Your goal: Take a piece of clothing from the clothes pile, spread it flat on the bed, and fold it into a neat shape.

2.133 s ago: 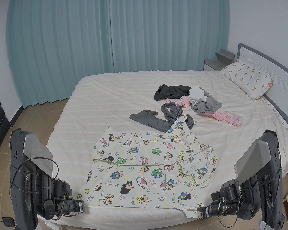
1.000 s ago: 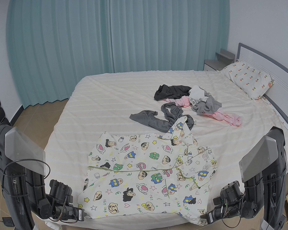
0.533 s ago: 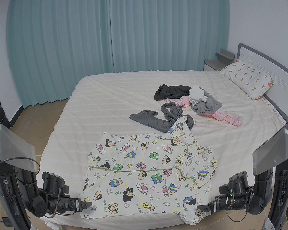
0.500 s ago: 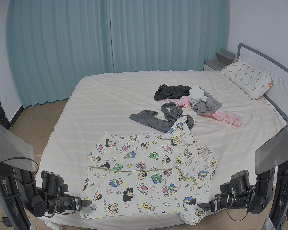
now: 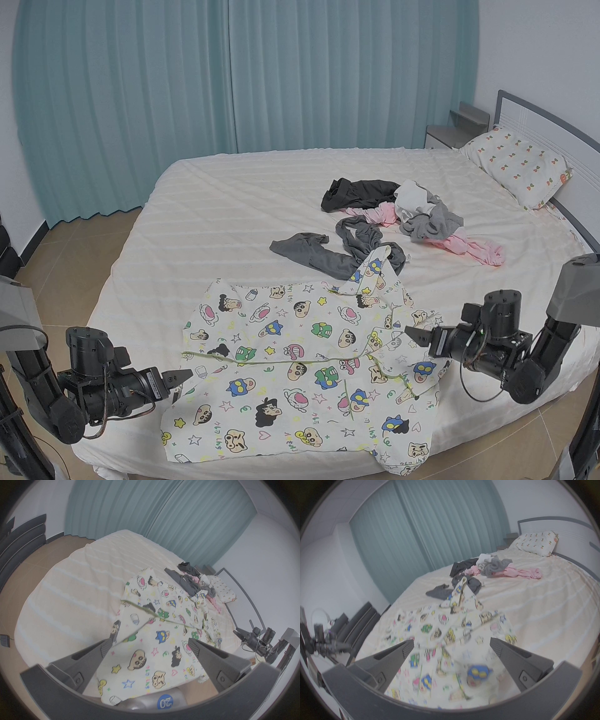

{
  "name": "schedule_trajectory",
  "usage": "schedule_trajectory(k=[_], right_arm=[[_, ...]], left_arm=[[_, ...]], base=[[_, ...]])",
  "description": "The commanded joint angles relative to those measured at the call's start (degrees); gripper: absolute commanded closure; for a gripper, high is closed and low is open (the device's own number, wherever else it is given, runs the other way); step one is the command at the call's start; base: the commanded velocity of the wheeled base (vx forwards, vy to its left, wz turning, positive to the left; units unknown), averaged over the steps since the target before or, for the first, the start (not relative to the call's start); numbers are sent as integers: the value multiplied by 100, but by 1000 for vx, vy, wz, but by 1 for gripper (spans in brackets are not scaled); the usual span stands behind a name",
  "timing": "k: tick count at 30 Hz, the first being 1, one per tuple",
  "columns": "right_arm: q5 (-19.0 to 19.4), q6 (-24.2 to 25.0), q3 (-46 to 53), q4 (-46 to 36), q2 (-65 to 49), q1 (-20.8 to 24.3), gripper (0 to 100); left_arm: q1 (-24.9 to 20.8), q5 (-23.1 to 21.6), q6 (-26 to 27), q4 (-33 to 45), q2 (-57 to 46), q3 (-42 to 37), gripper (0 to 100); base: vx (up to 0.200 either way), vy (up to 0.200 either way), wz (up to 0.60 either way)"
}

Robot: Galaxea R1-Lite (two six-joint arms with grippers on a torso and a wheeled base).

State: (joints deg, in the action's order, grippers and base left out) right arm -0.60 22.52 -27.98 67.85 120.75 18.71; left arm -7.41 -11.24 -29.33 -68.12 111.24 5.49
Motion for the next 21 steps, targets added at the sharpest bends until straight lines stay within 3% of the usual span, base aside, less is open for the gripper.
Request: schedule_trajectory(k=[1,2,3,6,10,12,21], right_arm=[[-178,1044,-1913,-1485,617,71,0],[-178,1044,-1913,-1485,617,71,0],[-178,1431,-2493,-2004,915,97,0],[-178,1941,-3276,-2531,1372,185,0],[-178,2371,-4348,-3226,2058,238,0],[-178,2556,-4664,-3472,2278,308,0],[-186,2644,-5490,-4324,2858,317,0]], left_arm=[[-15,-36,-82,-26,-85,67,0],[-15,-36,-82,-26,-85,67,0],[-23,-45,-82,-26,-85,67,0],[-50,-36,-82,-26,-67,67,0],[-50,-36,-82,-26,-23,49,0],[-50,-36,-82,-35,12,58,0],[-50,-10,-134,-439,311,14,0]], base=[[200,0,0],[200,0,0],[200,0,0],[200,0,0],[200,0,0],[0,0,0],[0,0,0]])
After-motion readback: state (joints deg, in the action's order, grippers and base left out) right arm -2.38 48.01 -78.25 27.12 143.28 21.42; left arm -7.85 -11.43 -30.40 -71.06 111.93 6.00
